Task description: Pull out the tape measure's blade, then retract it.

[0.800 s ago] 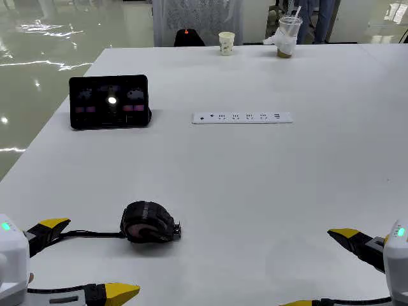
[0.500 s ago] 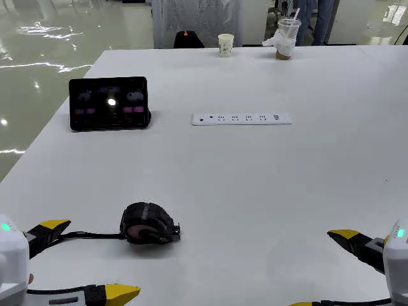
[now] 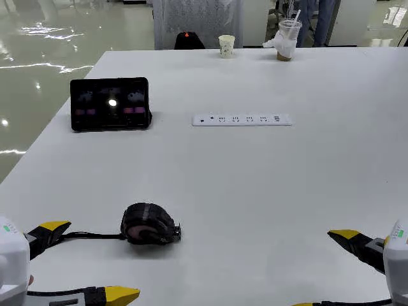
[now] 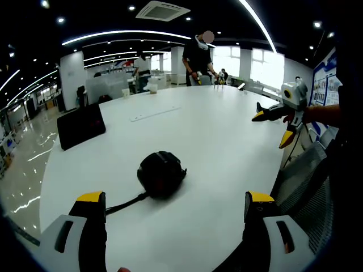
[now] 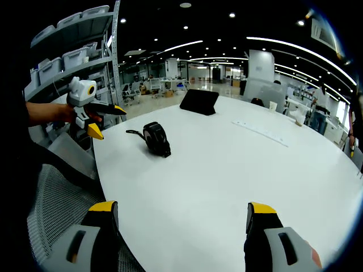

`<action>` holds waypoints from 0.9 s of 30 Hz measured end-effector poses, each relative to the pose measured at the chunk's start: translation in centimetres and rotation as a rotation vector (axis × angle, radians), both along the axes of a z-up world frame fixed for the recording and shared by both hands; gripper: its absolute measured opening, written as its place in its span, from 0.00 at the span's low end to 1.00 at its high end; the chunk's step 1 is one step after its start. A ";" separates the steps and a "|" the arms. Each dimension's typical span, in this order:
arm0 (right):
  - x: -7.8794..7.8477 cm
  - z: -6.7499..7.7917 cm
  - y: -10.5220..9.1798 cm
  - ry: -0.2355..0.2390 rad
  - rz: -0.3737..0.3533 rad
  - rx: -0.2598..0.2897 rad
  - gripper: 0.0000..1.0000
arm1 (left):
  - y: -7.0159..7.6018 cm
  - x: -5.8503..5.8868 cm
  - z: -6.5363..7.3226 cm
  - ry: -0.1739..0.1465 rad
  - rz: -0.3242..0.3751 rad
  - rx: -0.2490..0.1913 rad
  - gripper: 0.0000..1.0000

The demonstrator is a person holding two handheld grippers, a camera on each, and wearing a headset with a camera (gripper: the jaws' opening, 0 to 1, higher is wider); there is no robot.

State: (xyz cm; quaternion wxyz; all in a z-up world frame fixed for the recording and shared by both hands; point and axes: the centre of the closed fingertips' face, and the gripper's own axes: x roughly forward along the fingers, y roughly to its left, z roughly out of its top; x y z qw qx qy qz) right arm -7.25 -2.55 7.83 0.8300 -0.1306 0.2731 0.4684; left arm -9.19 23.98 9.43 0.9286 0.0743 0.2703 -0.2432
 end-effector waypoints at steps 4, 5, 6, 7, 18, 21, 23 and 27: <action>0.0 -0.1 0.0 -0.004 0.007 -0.011 0.94 | 0.1 0.0 0.0 0.002 -0.001 0.003 0.99; 0.0 -0.1 0.0 -0.004 0.009 -0.012 0.94 | 0.1 0.0 0.0 0.002 -0.002 0.004 0.99; 0.1 -0.1 0.0 -0.005 0.009 -0.014 0.94 | 0.1 0.0 0.0 0.002 -0.003 0.004 0.99; 0.1 -0.2 0.0 -0.007 0.010 -0.016 0.94 | 0.0 0.0 0.0 0.004 -0.004 0.004 0.99; 0.4 -0.2 0.2 -0.003 0.024 -0.023 0.93 | 0.0 0.3 -0.4 0.019 -0.028 0.025 0.99; 0.6 -0.3 0.3 -0.001 0.030 -0.025 0.92 | 0.1 0.4 -0.6 0.025 -0.033 0.032 0.99; 0.7 -0.3 0.3 0.001 0.033 -0.028 0.92 | 0.1 0.5 -0.8 0.029 -0.038 0.036 0.99; 1.0 -0.5 0.4 0.003 0.041 -0.032 0.92 | 0.1 0.7 -1.0 0.035 -0.048 0.042 0.99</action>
